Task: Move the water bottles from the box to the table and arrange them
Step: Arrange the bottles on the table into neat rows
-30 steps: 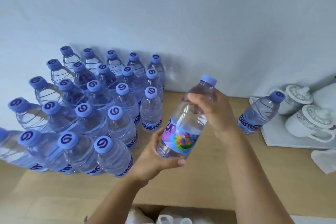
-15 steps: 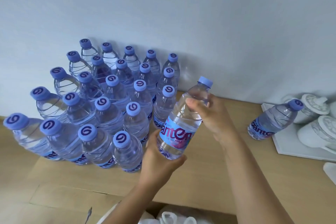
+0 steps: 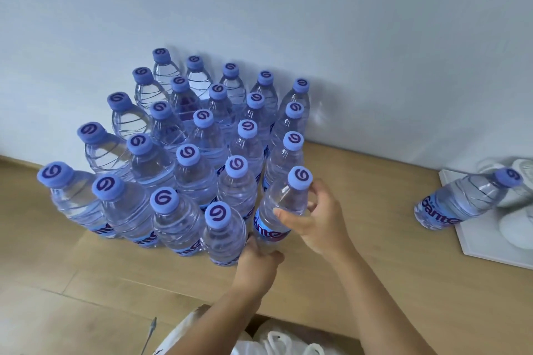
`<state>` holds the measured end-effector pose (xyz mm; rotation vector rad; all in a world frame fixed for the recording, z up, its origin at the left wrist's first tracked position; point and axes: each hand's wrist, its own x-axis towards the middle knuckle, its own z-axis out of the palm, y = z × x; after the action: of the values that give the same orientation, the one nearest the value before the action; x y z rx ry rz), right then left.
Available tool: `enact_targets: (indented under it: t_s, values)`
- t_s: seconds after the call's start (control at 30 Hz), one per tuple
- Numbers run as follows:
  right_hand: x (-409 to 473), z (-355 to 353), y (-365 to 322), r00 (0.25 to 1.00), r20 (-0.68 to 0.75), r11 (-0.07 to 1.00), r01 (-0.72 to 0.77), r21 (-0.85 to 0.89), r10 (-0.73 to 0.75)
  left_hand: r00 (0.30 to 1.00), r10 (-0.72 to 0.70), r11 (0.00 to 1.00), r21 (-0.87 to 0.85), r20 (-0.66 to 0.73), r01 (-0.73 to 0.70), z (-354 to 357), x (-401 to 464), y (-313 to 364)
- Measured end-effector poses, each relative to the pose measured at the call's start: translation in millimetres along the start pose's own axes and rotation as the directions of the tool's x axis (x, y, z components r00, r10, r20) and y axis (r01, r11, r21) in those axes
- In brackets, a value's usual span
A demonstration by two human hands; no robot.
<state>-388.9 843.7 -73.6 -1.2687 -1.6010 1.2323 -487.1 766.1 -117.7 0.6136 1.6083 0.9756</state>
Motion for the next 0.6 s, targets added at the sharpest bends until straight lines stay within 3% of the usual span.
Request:
enact_targets:
  t_s: [0.17,0.6]
  values:
    - [0,10,6,0.998,-0.021,0.997,0.052,-0.06,-0.053,1.0,-0.02,0.997,-0.072,0.001,0.02,1,3,-4]
    - [9,16,17,0.986,-0.023,0.98,0.164,-0.109,-0.167,1.0,-0.008,0.998,-0.065,-0.007,0.007,8,15,-2]
